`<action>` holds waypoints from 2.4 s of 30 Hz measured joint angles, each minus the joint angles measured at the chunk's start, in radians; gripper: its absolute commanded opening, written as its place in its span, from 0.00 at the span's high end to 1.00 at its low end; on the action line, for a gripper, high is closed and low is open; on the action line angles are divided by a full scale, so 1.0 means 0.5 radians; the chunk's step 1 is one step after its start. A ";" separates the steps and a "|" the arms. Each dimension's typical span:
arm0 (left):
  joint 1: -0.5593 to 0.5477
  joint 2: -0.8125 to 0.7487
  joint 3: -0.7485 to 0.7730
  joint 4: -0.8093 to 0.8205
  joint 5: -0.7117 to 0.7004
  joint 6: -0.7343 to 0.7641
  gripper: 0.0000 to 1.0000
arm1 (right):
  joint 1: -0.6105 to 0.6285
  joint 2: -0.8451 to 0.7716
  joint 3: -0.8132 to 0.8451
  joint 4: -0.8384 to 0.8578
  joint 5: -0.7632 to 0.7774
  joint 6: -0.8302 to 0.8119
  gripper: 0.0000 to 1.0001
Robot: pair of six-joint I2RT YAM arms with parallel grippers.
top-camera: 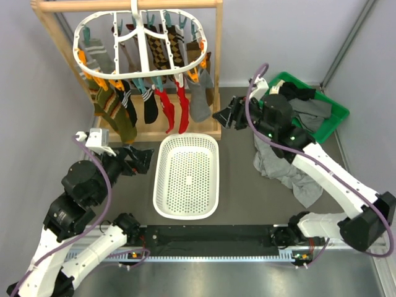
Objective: Remove the socks clipped to the hanger
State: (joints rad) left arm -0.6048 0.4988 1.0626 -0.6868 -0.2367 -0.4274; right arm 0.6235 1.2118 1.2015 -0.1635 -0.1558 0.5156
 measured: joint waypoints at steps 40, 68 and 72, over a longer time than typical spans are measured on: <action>0.000 0.414 -0.011 0.209 0.124 0.076 0.06 | 0.346 0.380 0.257 0.638 0.122 -0.741 0.48; 0.000 0.158 -0.027 0.155 0.194 0.064 0.04 | 0.085 1.043 0.610 0.536 -0.153 -1.006 1.00; 0.000 0.161 -0.035 0.185 0.176 0.095 0.04 | 0.160 0.971 0.656 0.433 -0.139 -0.955 1.00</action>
State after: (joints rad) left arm -0.6048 0.5793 1.0451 -0.5945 -0.1486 -0.3801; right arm 0.7036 1.6974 1.5295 0.0532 -0.2253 0.0380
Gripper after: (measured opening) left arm 0.962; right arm 0.011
